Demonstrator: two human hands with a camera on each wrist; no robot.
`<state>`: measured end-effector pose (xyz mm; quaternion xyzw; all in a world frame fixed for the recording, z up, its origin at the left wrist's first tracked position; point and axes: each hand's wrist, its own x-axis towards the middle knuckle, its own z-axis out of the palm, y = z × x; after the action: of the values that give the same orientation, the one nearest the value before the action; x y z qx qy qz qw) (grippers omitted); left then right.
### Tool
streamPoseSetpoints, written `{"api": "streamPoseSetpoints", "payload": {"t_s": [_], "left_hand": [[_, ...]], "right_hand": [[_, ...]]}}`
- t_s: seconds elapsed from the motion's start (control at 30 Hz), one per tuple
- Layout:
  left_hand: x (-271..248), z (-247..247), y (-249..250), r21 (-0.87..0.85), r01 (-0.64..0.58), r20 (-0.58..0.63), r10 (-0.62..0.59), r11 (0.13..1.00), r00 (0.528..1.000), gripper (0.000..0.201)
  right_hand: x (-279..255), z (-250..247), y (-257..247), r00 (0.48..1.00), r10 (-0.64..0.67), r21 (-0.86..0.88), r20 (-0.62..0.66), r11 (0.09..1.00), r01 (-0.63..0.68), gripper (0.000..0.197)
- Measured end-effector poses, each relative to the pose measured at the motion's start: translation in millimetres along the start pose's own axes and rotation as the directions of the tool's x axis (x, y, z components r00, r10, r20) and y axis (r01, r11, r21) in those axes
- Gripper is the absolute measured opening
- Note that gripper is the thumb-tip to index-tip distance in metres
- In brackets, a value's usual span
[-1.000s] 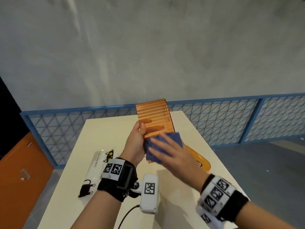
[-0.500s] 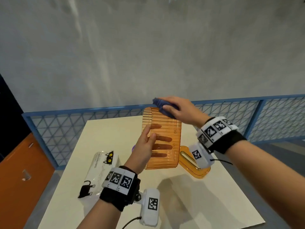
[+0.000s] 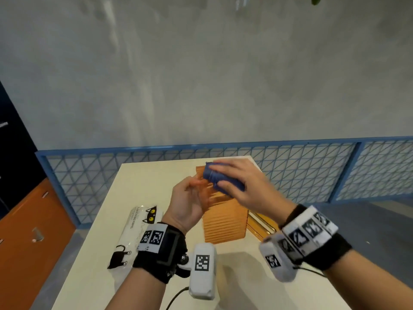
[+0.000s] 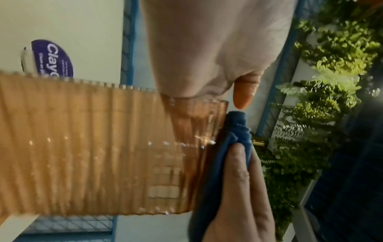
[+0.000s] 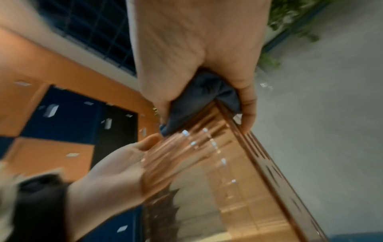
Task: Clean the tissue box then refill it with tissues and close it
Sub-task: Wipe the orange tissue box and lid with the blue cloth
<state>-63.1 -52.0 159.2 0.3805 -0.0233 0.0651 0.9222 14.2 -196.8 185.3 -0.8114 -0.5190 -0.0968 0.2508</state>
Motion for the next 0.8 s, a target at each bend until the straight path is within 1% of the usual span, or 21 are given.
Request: {"api": "streamPoseSetpoints", "payload": {"t_s": [0.03, 0.07, 0.13, 0.17, 0.23, 0.27, 0.33, 0.4, 0.47, 0.57, 0.63, 0.7, 0.73, 0.77, 0.8], "left_hand": [[-2, -2, -1, -0.025, -0.008, -0.028, 0.007, 1.0, 1.0, 0.035], [-3, -3, -1, -0.021, 0.006, -0.057, -0.007, 1.0, 0.998, 0.041], [-6, -6, -3, 0.016, 0.049, -0.117, -0.047, 0.999, 0.992, 0.064], [-8, -7, -4, 0.027, 0.061, -0.13, -0.057, 0.998, 0.99, 0.072], [-10, -7, -5, 0.03, 0.069, -0.136, -0.064, 0.997, 0.989, 0.075], [-12, -6, -5, 0.045, 0.076, -0.125, -0.07, 0.996, 0.99, 0.074], [-13, -4, -6, 0.091, 0.099, -0.1, -0.09, 0.991, 0.991, 0.075], [-13, -3, -5, 0.103, 0.102, -0.096, -0.092, 0.99, 0.991, 0.079], [-14, -4, -1, 0.082, 0.079, -0.106, -0.07, 0.994, 0.992, 0.081], [-16, -5, -2, -0.012, 0.023, -0.12, -0.024, 1.0, 0.993, 0.074], [-16, -8, -7, -0.047, 0.004, -0.155, -0.011, 0.999, 0.988, 0.069], [-16, -9, -13, -0.026, 0.018, -0.17, -0.022, 1.0, 0.985, 0.068], [-16, -7, -16, -0.008, 0.033, -0.168, -0.034, 0.999, 0.985, 0.068], [-16, -5, -20, 0.008, 0.055, -0.159, -0.053, 0.998, 0.986, 0.067], [-14, -2, -24, 0.015, 0.076, -0.144, -0.073, 0.997, 0.987, 0.067]], "right_hand": [[-8, 6, -6, 0.999, -0.027, -0.053, 0.018, 0.998, 0.028, 0.046], [-13, 11, -11, 0.999, -0.04, -0.103, 0.037, 0.994, 0.044, 0.049], [-16, 19, -17, 0.995, -0.05, -0.172, 0.089, 0.983, 0.065, 0.051], [-12, 20, -18, 0.992, -0.045, -0.174, 0.116, 0.983, 0.065, 0.05], [5, 18, -14, 0.989, -0.003, -0.135, 0.149, 0.991, 0.023, 0.045], [15, 15, -11, 0.99, 0.025, -0.098, 0.14, 0.995, -0.012, 0.044], [34, 7, -7, 0.991, 0.099, -0.018, 0.087, 0.995, -0.098, 0.042], [41, 3, -8, 0.992, 0.125, 0.031, 0.029, 0.992, -0.126, 0.04], [32, 7, -16, 0.998, 0.07, 0.035, 0.0, 0.997, -0.07, 0.041], [7, 22, -22, 0.997, -0.061, 0.017, -0.039, 0.998, 0.061, 0.044], [-2, 29, -20, 0.989, -0.148, 0.004, -0.019, 0.989, 0.148, 0.046], [4, 25, -12, 0.979, -0.201, -0.014, 0.022, 0.979, 0.202, 0.045], [11, 20, -8, 0.985, -0.171, -0.007, 0.029, 0.985, 0.171, 0.042], [19, 15, -2, 0.996, -0.09, 0.018, 0.018, 0.996, 0.089, 0.039], [27, 8, 3, 1.0, 0.026, 0.066, 0.008, 0.997, -0.027, 0.037]]}}
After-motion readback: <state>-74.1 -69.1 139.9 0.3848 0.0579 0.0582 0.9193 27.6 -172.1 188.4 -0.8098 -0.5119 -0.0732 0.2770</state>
